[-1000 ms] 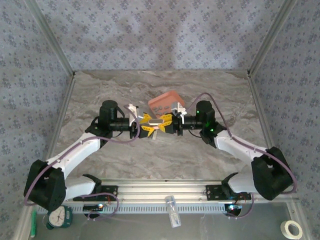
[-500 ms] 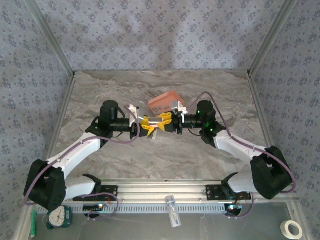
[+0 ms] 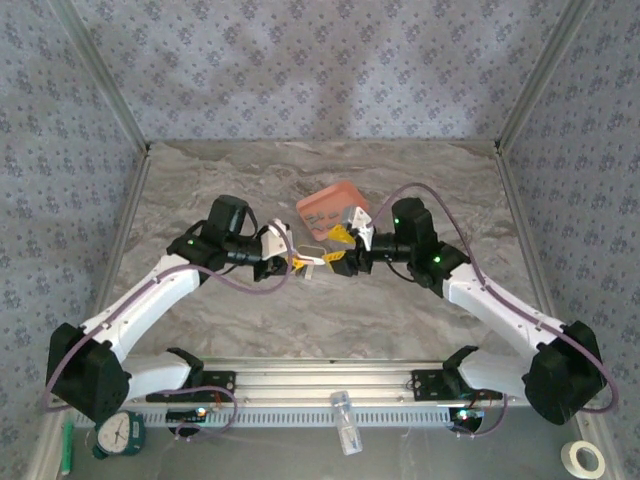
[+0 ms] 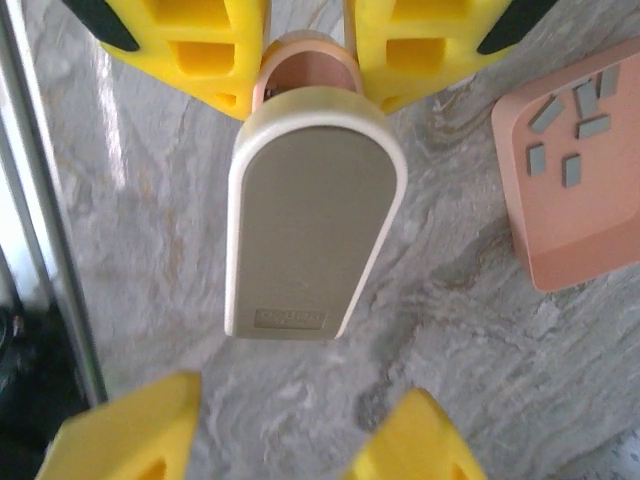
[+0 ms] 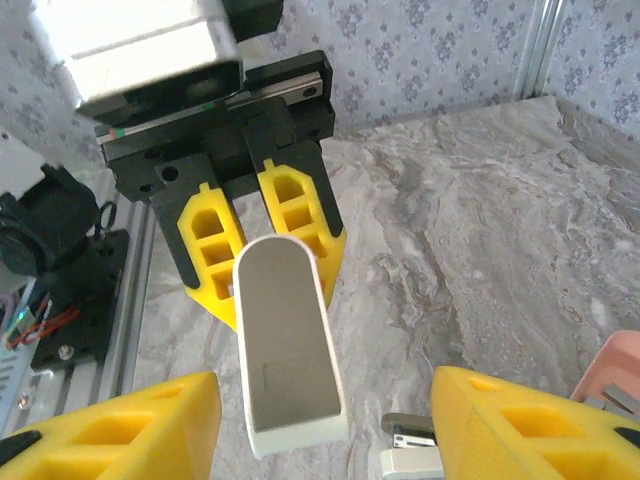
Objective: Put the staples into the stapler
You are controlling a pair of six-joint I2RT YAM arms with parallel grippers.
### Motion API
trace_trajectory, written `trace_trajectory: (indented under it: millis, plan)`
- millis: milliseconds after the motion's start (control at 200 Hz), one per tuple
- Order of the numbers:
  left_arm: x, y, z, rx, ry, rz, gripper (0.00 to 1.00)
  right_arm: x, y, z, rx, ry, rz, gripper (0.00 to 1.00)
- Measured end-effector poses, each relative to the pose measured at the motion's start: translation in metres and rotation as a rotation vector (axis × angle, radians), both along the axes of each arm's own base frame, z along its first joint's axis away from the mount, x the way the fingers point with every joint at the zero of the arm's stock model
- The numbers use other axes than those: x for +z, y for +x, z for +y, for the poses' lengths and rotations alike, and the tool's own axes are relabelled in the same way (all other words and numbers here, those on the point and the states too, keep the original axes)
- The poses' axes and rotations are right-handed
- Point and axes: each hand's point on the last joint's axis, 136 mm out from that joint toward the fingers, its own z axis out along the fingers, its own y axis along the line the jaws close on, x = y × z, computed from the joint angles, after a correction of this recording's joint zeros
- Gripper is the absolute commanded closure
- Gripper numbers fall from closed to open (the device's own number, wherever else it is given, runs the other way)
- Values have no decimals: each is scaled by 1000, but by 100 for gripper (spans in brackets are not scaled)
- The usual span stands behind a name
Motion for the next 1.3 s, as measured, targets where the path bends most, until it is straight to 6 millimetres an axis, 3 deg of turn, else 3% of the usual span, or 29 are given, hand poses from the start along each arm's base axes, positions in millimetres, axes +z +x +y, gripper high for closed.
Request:
trace_trajectory:
  millis: [155,400,710,935,1100,1299]
  plan:
    - [-13,-5,7,-22,115,-35,92,-7,-7,18,56,-50,13,37]
    - [-27,-9,13,-39,187,-35,92,-37,-15,44,135,-87,107,37]
    - [-26,-10,11,-47,189,-43,92,-44,-13,58,157,-59,148,48]
    - [-26,-8,11,-39,185,-39,92,-42,-13,61,159,-47,144,68]
    - [-23,-8,8,-43,170,-42,93,-38,-13,56,152,-29,120,72]
    - [-16,-8,-1,-63,127,-61,93,-24,-15,36,117,43,73,74]
